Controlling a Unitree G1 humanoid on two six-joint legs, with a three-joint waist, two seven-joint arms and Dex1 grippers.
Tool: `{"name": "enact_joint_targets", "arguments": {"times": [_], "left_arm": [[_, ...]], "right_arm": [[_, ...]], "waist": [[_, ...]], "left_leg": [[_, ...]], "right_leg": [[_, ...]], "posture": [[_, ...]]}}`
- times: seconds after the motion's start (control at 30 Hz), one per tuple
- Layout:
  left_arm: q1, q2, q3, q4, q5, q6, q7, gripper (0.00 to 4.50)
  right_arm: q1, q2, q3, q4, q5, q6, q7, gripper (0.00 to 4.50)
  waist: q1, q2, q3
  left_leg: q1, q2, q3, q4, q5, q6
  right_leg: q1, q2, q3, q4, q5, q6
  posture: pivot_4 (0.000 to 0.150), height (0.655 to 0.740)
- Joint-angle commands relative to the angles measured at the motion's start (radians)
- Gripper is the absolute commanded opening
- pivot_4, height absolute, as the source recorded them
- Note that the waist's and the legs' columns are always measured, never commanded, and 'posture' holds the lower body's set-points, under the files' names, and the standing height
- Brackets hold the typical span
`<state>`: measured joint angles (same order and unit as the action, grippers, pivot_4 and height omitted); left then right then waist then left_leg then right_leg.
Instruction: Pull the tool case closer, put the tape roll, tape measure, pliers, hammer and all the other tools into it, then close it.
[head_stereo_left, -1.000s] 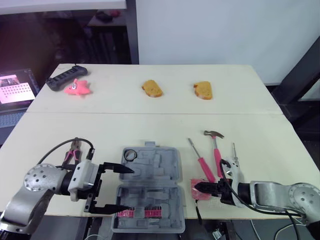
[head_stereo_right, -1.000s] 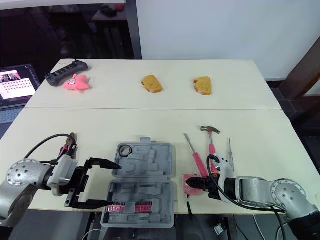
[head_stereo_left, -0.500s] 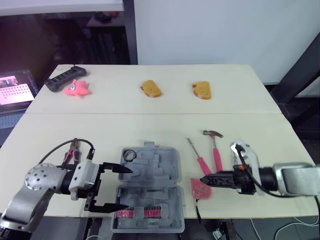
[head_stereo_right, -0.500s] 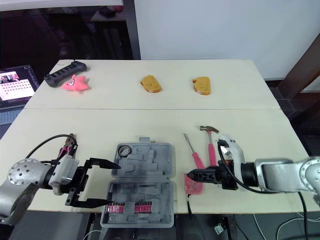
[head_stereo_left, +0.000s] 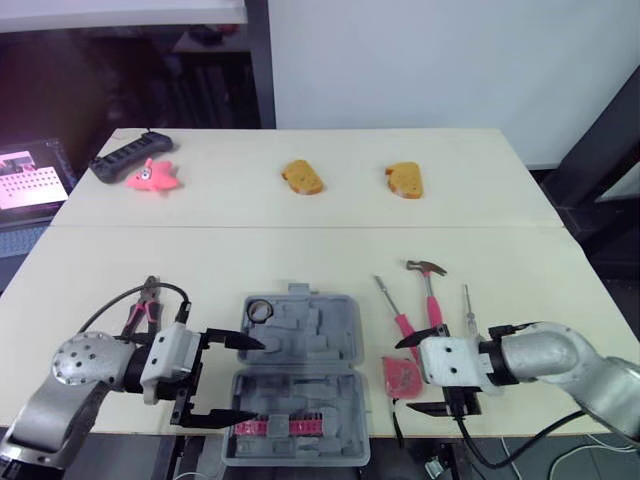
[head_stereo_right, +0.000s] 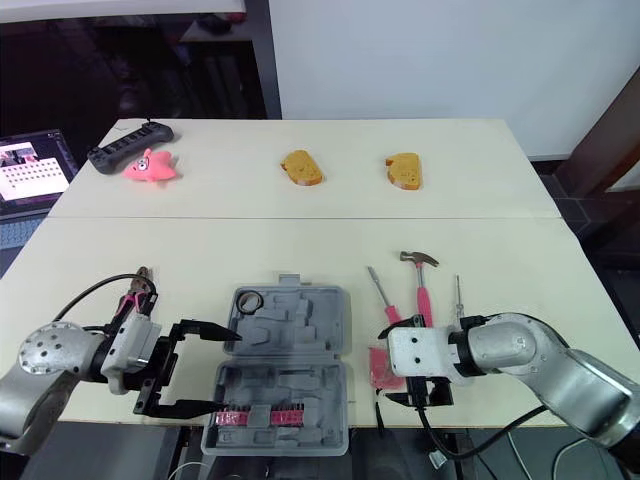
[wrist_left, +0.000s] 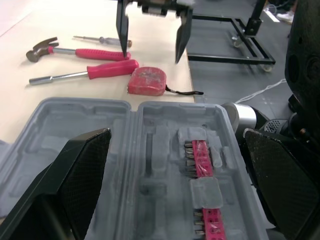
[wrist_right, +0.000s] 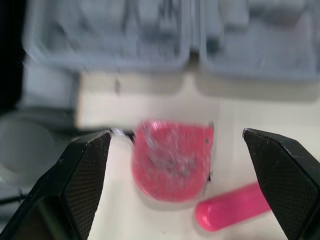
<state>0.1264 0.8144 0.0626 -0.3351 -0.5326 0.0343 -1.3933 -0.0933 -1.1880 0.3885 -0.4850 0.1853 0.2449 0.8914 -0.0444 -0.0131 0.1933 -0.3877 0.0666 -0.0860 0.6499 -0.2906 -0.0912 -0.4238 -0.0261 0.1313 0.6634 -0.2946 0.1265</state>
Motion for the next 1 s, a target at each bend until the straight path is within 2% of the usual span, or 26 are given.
{"name": "enact_joint_targets", "arguments": {"times": [0.03,0.27,0.63,0.7,0.8,1.0], "left_arm": [[0.015,0.004,0.014,-0.048,-0.004,-0.01,0.014,4.5],[0.033,0.009,0.019,-0.06,0.0,-0.012,0.034,4.5],[0.033,0.015,0.016,-0.064,0.004,-0.009,0.056,4.5],[0.03,0.016,0.015,-0.064,0.005,-0.002,0.062,4.5],[0.027,0.017,0.013,-0.063,0.005,0.002,0.067,4.5],[0.029,0.021,0.023,-0.05,0.009,-0.002,0.075,4.5]], "right_arm": [[-0.002,0.043,-0.007,0.025,-0.067,-0.021,0.018,4.48],[0.047,0.089,0.007,0.076,-0.16,-0.033,0.071,4.48],[0.022,0.198,0.005,0.116,-0.233,0.019,0.092,4.48],[0.024,0.208,-0.003,0.11,-0.228,0.029,0.097,3.95],[0.021,0.218,-0.019,0.095,-0.217,0.048,0.106,2.83],[-0.059,0.219,-0.106,-0.024,-0.097,0.17,0.182,2.83]], "waist": [[0.0,0.0,0.0],[0.001,0.0,0.0],[0.0,-0.001,0.0],[0.0,-0.001,0.0],[0.0,-0.001,0.0],[-0.001,-0.001,0.0]], "left_leg": [[0.0,0.0,0.0,0.0,0.0,0.0],[0.0,0.0,0.0,0.0,0.0,0.0],[0.004,0.0,0.0,0.0,0.0,0.0],[0.007,0.0,0.0,0.0,0.0,0.0],[0.015,0.0,0.0,-0.002,-0.001,0.002],[0.015,0.0,0.0,-0.001,-0.001,0.002]], "right_leg": [[0.0,0.0,0.0,0.0,0.0,0.0],[0.001,0.0,0.0,0.0,0.0,0.0],[0.004,0.0,0.0,0.001,0.0,0.0],[0.007,0.0,0.0,0.001,0.0,0.0],[0.016,0.0,0.0,-0.001,-0.002,-0.003],[0.016,0.0,0.0,-0.001,0.0,0.0]], "posture": [[0.15,0.74],[0.15,0.74],[0.15,0.74],[0.15,0.74],[0.15,0.74],[0.15,0.74]]}}
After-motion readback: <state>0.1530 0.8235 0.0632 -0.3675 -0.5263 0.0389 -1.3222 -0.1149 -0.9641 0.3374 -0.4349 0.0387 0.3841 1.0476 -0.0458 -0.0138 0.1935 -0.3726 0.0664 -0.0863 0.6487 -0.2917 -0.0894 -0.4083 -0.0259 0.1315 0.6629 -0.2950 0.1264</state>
